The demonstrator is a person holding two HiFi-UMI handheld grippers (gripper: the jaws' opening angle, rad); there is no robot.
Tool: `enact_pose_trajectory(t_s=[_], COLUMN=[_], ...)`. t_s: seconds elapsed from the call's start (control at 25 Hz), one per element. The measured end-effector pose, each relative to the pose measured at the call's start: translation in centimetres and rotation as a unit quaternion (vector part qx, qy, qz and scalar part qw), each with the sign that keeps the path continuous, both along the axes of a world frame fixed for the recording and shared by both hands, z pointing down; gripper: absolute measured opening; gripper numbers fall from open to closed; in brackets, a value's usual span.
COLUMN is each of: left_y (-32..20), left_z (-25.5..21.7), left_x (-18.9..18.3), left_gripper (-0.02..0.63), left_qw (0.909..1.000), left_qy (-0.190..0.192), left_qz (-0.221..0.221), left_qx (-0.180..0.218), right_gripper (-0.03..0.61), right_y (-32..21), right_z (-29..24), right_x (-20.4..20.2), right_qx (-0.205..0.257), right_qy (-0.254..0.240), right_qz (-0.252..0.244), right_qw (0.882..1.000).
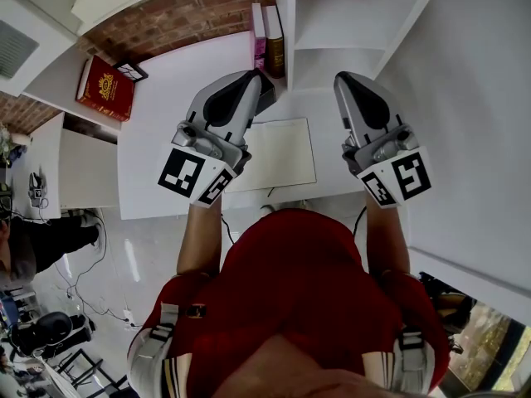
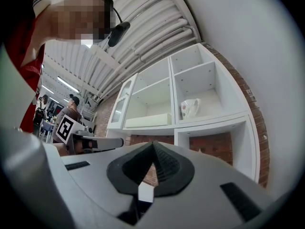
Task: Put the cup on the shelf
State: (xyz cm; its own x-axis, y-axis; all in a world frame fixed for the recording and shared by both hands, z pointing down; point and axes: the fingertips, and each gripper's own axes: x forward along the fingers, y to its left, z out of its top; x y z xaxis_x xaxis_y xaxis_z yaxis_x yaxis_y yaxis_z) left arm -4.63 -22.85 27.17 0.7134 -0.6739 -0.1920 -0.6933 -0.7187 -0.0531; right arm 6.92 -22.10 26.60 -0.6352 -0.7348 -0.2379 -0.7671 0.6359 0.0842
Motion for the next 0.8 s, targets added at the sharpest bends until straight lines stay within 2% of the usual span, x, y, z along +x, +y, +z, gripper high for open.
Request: enact_pose_trajectory(t_s=[0.8], left_y=[0.59], left_z=[-0.18], left_x=[-0.23], left_gripper=[0.005], left_qw=[1.0], left_qy=[0.003], left_qz=[-0.004], left_qx=[0.002], right_gripper=[-0.003], right_y=[0.35], right_z=[0.66], right_x=[0.47], right_qx=[-0.008], right_qy=[0.01], right_qz=[0.01], right_qw=[1.0])
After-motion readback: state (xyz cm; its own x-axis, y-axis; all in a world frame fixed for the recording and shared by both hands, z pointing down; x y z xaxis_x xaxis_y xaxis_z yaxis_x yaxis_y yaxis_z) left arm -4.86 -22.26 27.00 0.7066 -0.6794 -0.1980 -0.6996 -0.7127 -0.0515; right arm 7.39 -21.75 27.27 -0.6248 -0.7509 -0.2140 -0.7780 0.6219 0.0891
